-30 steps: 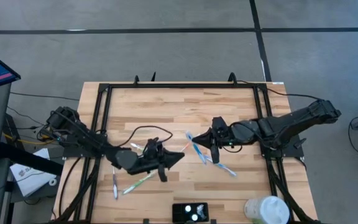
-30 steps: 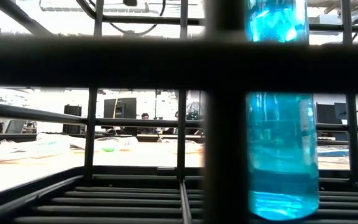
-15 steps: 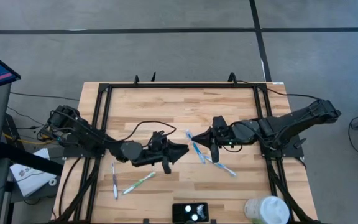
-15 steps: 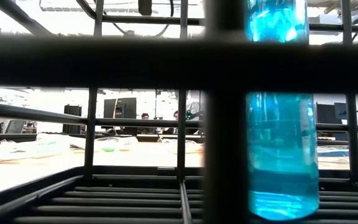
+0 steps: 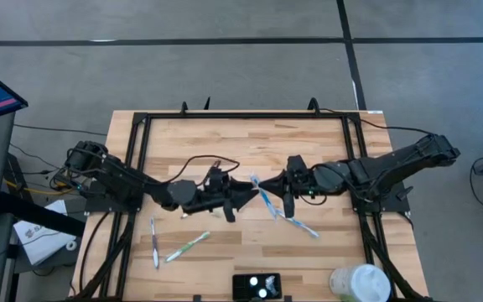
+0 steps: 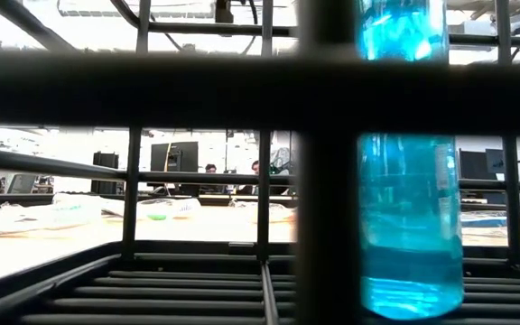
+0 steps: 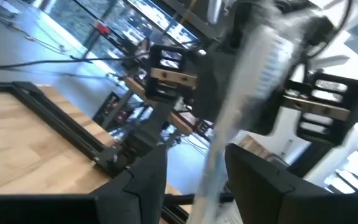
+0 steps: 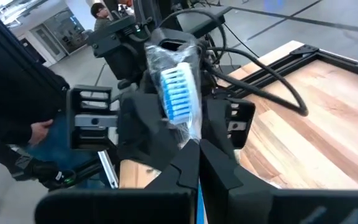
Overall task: Pick & Place toothbrushing station
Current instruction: Put the left blue toothbrush into the black mesh organizer
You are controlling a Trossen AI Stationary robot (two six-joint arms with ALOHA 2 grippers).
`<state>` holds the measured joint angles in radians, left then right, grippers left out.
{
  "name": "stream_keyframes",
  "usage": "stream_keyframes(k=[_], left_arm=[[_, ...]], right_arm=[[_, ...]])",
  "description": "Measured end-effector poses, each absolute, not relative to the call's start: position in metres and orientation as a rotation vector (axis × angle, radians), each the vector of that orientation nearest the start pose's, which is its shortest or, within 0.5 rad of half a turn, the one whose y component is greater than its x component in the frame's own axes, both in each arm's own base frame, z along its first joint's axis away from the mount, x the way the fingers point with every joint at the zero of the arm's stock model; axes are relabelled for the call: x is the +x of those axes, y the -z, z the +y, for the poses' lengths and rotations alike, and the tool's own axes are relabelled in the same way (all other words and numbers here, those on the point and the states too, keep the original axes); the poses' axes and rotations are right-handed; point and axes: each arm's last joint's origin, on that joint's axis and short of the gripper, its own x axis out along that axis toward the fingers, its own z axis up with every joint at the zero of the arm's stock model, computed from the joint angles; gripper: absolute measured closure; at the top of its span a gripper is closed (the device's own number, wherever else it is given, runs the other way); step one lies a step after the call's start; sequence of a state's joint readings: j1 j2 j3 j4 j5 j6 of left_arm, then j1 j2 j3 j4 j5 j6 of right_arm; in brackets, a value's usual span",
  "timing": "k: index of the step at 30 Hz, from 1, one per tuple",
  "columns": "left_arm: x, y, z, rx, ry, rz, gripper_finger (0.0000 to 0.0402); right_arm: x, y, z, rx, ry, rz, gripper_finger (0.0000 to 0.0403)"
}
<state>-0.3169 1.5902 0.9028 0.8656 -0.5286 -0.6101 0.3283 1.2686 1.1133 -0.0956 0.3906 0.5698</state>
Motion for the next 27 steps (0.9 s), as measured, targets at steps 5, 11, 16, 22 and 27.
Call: stream_keyframes(k=[5, 11, 16, 22, 27], left_arm=[[0.332, -0.275, -0.092, -0.677, -0.107, -0.215, 0.0241], [0.332, -0.277, -0.092, -0.653, -0.105, -0.226, 0.0240], [0.334, -0.278, -0.087, -0.647, -0.088, -0.226, 0.0240], [0.341, -0.294, -0.082, -0.597, -0.059, -0.258, 0.0240], [0.344, -0.297, -0.079, -0.587, -0.047, -0.227, 0.0240]], right_arm=[[0.273, -0.353, 0.081, 0.485, 0.132, 0.208, 0.0403], [0.273, -0.353, 0.081, 0.485, 0.136, 0.207, 0.0403], [0.273, -0.353, 0.079, 0.485, 0.142, 0.206, 0.0403], [0.274, -0.354, 0.076, 0.488, 0.152, 0.201, 0.0403], [0.274, -0.353, 0.075, 0.485, 0.156, 0.209, 0.0403]])
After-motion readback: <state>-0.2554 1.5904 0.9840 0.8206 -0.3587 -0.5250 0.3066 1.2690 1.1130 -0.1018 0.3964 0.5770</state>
